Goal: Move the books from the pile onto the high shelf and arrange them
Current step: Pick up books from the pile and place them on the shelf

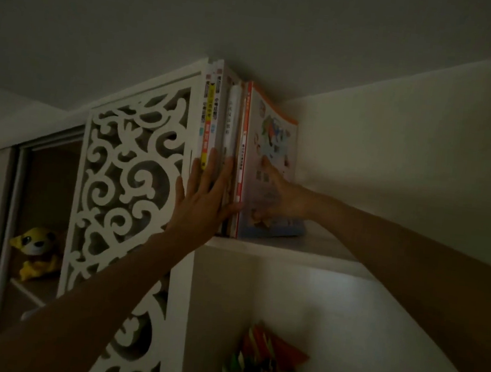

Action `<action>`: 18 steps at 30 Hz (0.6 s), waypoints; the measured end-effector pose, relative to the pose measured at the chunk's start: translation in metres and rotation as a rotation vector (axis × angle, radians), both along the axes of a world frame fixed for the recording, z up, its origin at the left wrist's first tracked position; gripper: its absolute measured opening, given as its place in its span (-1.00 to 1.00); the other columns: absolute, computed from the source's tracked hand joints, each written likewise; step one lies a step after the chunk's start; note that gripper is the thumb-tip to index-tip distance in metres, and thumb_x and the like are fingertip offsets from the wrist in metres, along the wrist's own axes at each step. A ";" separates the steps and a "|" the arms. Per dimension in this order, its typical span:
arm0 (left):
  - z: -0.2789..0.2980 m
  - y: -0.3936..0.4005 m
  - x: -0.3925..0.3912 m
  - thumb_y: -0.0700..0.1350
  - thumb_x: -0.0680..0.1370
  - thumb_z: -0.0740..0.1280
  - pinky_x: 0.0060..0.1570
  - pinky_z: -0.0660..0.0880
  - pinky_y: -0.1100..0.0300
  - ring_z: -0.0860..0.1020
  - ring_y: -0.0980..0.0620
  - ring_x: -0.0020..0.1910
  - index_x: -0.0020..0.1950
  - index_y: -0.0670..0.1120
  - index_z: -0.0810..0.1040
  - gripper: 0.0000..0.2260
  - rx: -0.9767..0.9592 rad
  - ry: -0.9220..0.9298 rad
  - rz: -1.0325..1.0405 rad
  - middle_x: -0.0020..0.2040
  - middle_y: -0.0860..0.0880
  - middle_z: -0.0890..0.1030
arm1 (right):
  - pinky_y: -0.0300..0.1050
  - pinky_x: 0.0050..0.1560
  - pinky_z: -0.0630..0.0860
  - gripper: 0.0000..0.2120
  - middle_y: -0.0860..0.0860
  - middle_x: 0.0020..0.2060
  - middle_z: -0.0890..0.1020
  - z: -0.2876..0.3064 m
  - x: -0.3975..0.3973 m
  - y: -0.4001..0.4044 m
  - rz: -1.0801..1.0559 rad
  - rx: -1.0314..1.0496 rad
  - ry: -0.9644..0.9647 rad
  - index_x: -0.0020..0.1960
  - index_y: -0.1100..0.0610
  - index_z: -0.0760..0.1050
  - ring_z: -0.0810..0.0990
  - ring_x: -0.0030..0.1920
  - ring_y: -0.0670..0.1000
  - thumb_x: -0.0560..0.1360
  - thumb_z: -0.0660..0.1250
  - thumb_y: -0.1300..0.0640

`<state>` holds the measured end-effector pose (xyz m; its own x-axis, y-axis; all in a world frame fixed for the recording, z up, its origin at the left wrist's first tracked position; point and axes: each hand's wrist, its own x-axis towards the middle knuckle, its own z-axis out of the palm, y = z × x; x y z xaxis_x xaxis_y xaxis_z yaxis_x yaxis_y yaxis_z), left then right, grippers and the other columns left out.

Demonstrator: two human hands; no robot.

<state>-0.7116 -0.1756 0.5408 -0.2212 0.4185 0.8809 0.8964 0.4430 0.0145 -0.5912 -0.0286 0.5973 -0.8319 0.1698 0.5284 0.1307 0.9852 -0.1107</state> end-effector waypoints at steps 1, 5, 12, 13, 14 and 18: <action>0.000 -0.002 0.004 0.31 0.50 -0.02 0.34 -0.35 -0.08 -0.41 -0.01 0.42 0.47 0.12 -0.33 -0.31 -0.012 -0.013 -0.005 0.44 0.07 -0.44 | -0.05 0.14 0.51 -0.32 0.20 0.22 0.53 0.001 0.003 -0.007 0.013 0.066 0.000 0.49 0.03 0.06 0.56 0.18 0.12 0.50 0.33 -0.01; -0.006 -0.008 0.036 0.11 0.59 0.13 0.44 -0.16 -0.14 -0.15 -0.14 0.51 0.54 -0.01 -0.03 -0.41 0.069 -0.030 -0.043 0.55 -0.08 -0.11 | -0.17 0.01 0.49 -0.63 0.16 0.07 0.62 -0.017 0.036 -0.031 -0.117 0.073 0.126 0.31 0.26 0.37 0.59 0.08 0.09 0.56 0.26 0.12; -0.069 -0.010 0.154 -0.11 0.53 0.30 -0.14 0.31 0.50 0.46 0.23 -0.03 0.10 -0.05 0.57 -0.83 0.188 -0.117 -0.698 0.02 0.12 0.52 | -0.52 -0.10 0.38 -0.75 0.01 0.08 0.60 -0.066 0.166 -0.063 -0.088 -0.123 0.570 0.16 0.18 0.54 0.55 0.06 -0.07 0.49 0.31 0.27; -0.084 -0.008 0.172 -0.12 0.54 0.31 -0.15 0.33 0.54 0.43 0.31 -0.06 0.10 -0.02 0.56 -0.84 0.147 -0.164 -0.758 0.00 0.17 0.50 | -0.51 -0.04 0.39 -0.77 -0.06 0.05 0.59 -0.080 0.194 -0.071 -0.100 -0.129 0.594 0.14 0.16 0.54 0.54 0.04 -0.14 0.49 0.30 0.27; -0.100 -0.005 0.190 -0.11 0.54 0.30 -0.12 0.34 0.57 0.42 0.34 -0.06 0.10 0.00 0.56 -0.84 0.104 -0.200 -0.829 -0.01 0.20 0.49 | -0.48 0.01 0.42 -0.78 -0.11 0.01 0.58 -0.096 0.223 -0.079 -0.115 -0.136 0.607 0.13 0.13 0.54 0.54 0.00 -0.21 0.50 0.30 0.26; -0.179 0.007 0.268 0.04 0.51 0.21 -0.07 0.40 0.54 0.47 0.36 -0.04 0.11 -0.02 0.57 -0.73 -0.114 -0.277 -1.080 -0.01 0.21 0.52 | -0.47 -0.02 0.45 -0.79 -0.17 -0.07 0.56 -0.193 0.338 -0.084 -0.355 -0.248 0.452 0.08 0.02 0.52 0.55 -0.07 -0.28 0.49 0.33 0.25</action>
<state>-0.4439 -0.1689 0.3621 0.1244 0.5846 0.8017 0.7835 -0.5537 0.2821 -0.2535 -0.1129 0.4048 -0.4058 0.5575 0.7242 0.3322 0.8282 -0.4514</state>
